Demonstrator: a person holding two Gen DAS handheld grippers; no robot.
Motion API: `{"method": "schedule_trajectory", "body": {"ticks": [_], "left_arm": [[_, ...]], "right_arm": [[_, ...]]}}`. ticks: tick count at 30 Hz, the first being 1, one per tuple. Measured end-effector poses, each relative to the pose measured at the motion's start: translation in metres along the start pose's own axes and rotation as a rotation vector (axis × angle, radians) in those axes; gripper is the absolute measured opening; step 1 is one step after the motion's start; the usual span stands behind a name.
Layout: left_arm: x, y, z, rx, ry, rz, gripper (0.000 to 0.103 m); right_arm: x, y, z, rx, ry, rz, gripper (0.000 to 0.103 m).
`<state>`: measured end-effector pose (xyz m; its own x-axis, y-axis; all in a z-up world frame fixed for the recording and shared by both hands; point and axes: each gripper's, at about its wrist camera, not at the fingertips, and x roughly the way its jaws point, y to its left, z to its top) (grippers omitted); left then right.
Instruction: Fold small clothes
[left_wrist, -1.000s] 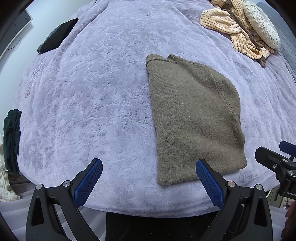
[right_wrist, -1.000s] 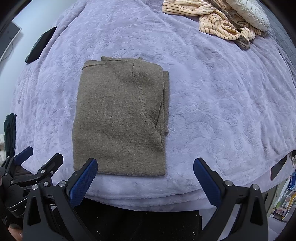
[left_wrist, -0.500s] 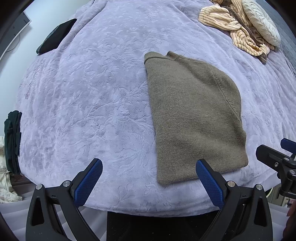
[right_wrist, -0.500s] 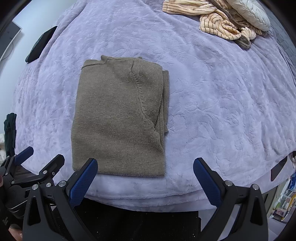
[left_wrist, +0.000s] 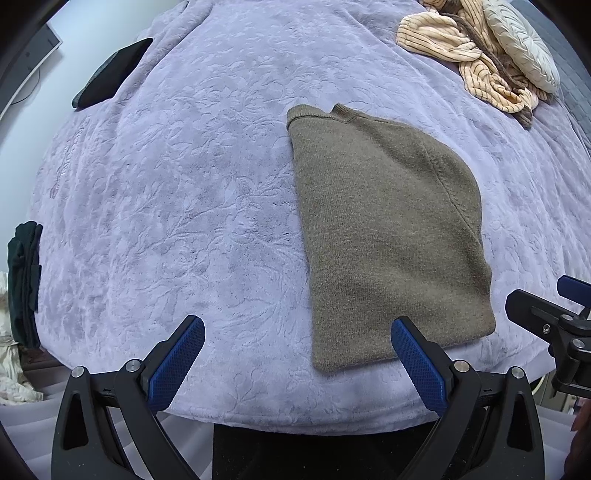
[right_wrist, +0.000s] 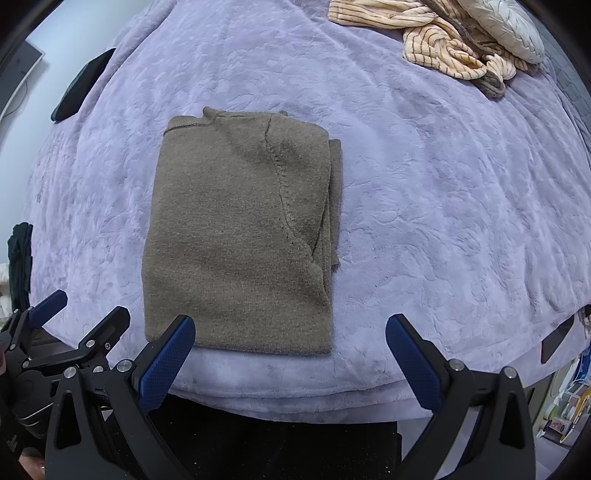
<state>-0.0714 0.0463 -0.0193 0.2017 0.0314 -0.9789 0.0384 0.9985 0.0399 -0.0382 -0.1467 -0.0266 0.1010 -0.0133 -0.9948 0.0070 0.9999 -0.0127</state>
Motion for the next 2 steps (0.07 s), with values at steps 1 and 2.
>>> {"method": "schedule_trajectory", "body": {"ticks": [1,2], "left_arm": [[0.0,-0.0004,-0.0001,-0.001,0.0,-0.001,0.101],[0.0,-0.0007,-0.0001,-0.001,0.001,-0.003,0.101]], "right_arm": [[0.0002,0.0001,0.0,-0.001,0.001,-0.001,0.103],[0.0006,0.0001,0.0001,-0.002,0.002,-0.001,0.103]]}}
